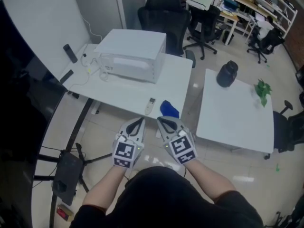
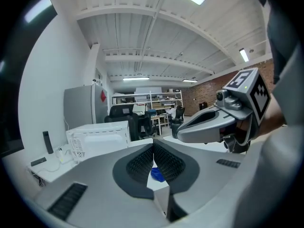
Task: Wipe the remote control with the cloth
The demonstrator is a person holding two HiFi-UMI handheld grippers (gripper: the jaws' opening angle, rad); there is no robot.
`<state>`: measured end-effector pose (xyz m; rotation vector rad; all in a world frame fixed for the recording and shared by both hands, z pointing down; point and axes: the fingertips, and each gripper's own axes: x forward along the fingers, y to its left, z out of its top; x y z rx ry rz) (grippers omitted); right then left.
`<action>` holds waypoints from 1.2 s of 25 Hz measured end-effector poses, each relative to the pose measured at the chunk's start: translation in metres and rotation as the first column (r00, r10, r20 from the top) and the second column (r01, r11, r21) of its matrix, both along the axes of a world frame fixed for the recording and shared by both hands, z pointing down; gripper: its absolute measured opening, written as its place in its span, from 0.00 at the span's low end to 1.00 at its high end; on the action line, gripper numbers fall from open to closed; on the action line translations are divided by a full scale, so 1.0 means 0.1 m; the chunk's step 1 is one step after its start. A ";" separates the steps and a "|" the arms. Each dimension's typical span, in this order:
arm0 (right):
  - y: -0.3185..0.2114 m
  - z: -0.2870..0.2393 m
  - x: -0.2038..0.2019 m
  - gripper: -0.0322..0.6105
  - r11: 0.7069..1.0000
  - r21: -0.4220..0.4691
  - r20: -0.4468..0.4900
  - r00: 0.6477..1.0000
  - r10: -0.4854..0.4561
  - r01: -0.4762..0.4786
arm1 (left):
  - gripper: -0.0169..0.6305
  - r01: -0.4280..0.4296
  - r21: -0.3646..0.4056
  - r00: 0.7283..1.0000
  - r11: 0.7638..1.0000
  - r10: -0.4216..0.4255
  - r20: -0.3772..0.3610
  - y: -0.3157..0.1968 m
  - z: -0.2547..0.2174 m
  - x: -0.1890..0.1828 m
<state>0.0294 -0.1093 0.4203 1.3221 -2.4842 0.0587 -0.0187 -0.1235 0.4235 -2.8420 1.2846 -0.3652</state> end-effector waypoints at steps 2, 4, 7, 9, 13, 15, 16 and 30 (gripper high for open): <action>0.07 -0.02 -0.05 0.06 1.000 0.004 -0.002 1.000 -0.002 0.002 | 0.03 -0.005 0.003 1.000 1.000 0.005 0.003 0.07 -0.01 -0.02; 0.12 -0.05 -0.08 0.06 1.000 0.010 -0.005 1.000 -0.001 0.002 | 0.03 -0.008 0.005 1.000 1.000 0.008 0.004 0.11 -0.01 -0.03; 0.18 -0.05 -0.12 0.06 1.000 0.012 -0.011 1.000 0.000 0.000 | 0.03 -0.014 0.006 1.000 1.000 0.014 0.003 0.17 -0.01 -0.04; 0.21 -0.05 -0.14 0.06 1.000 0.011 -0.013 1.000 0.003 -0.002 | 0.03 -0.022 0.009 1.000 1.000 0.022 0.003 0.21 -0.01 -0.03; 0.26 -0.06 -0.17 0.06 1.000 0.010 -0.015 1.000 0.002 -0.002 | 0.03 -0.031 0.013 1.000 0.999 0.031 0.001 0.26 -0.04 -0.03; 0.28 -0.05 -0.19 0.06 1.000 0.008 -0.016 1.000 0.002 -0.002 | 0.03 -0.035 0.015 0.999 0.999 0.035 0.002 0.29 -0.04 -0.03; 0.29 -0.05 -0.19 0.06 1.000 0.007 -0.016 1.000 0.002 -0.002 | 0.03 -0.037 0.015 0.999 0.999 0.037 0.003 0.30 -0.04 -0.02; 0.32 -0.05 -0.15 0.06 1.000 0.016 -0.032 0.999 -0.002 0.003 | 0.03 -0.049 0.010 0.999 0.999 0.048 0.013 0.32 -0.02 0.05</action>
